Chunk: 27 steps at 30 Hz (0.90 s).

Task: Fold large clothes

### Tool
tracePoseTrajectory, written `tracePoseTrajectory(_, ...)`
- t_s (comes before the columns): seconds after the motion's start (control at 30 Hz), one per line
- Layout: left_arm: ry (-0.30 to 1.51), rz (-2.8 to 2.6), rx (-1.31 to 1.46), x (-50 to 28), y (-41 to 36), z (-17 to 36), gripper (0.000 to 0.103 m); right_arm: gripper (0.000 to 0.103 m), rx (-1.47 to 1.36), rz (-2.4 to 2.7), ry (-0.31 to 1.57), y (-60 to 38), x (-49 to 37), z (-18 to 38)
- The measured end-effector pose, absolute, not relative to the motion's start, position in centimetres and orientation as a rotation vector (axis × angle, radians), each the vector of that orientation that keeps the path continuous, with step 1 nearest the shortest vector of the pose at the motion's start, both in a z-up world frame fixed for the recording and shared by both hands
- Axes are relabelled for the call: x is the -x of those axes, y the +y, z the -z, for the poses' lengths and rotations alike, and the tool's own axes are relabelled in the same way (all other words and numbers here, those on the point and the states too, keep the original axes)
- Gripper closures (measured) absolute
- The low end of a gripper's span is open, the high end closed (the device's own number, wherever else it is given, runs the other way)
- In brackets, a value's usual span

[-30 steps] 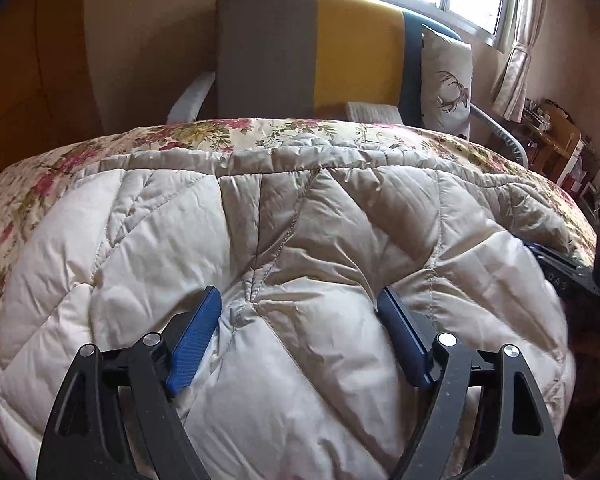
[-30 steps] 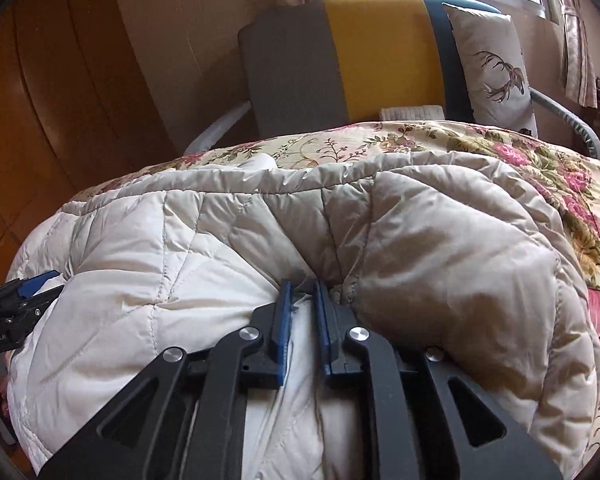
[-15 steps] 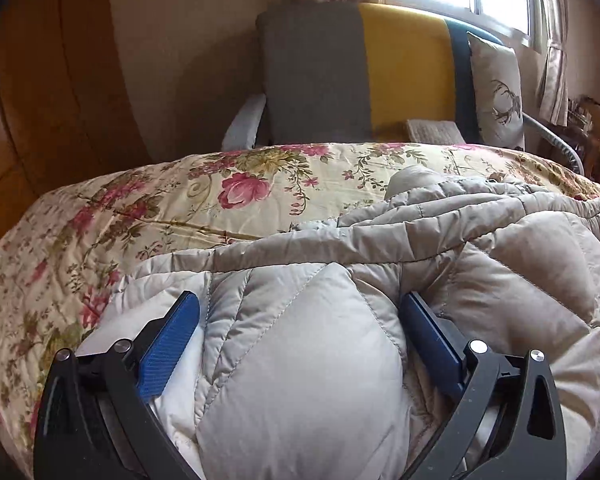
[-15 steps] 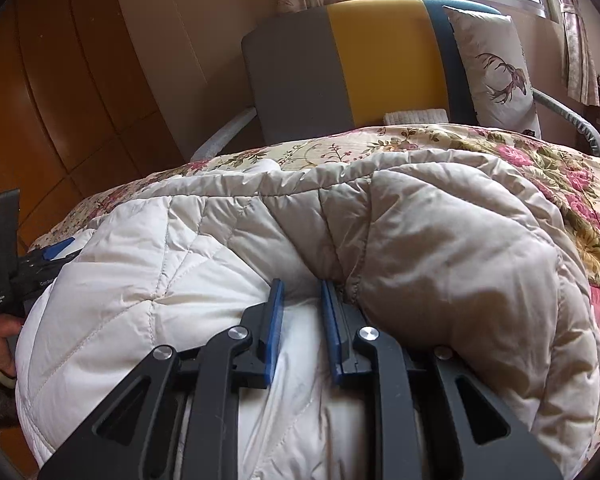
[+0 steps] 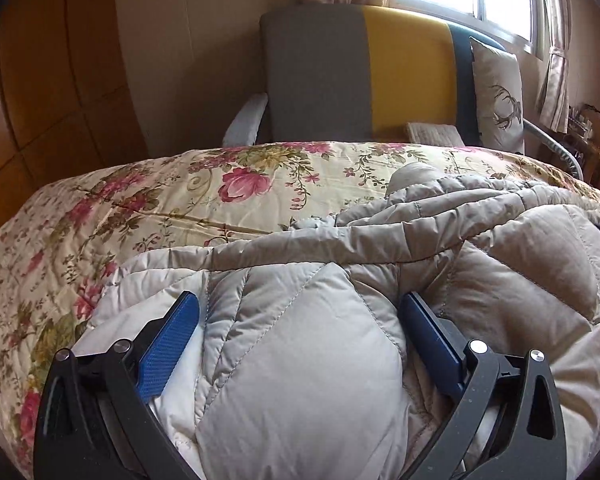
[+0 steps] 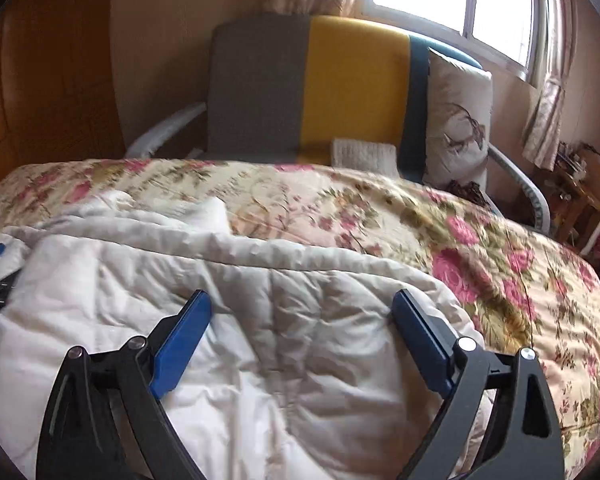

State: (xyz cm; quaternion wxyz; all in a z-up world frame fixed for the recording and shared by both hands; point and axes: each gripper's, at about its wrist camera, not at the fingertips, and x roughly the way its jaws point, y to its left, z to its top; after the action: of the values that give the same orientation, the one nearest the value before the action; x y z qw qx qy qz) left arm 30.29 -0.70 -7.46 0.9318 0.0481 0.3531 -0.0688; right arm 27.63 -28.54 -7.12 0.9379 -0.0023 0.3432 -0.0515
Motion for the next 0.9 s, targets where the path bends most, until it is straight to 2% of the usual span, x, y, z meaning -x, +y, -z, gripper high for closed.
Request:
tracePoseTrajectory(0.17, 0.744, 0.174, -0.056, -30.9, -0.6, 7.8, 0.003, 0.003, -0.203, 0.09, 0.723, -32.5, -28.3, 9.9)
tracePoseTrajectory(0.4, 0.742, 0.141, -0.075, -29.8, -0.6, 7.0, 0.003, 0.002, -0.174, 0.109, 0.718, -31.9, -28.1, 9.9)
tracePoseTrajectory(0.77, 0.657, -0.015, -0.136, -21.8, 3.3, 5.4, 0.003, 0.002, -0.119, 0.169, 0.69, -30.7, -26.7, 9.4)
tracePoseTrajectory(0.9, 0.662, -0.039, -0.065, -20.2, 5.2, 5.4, 0.003, 0.002, -0.123, 0.176, 0.685, -30.8, -26.0, 9.3)
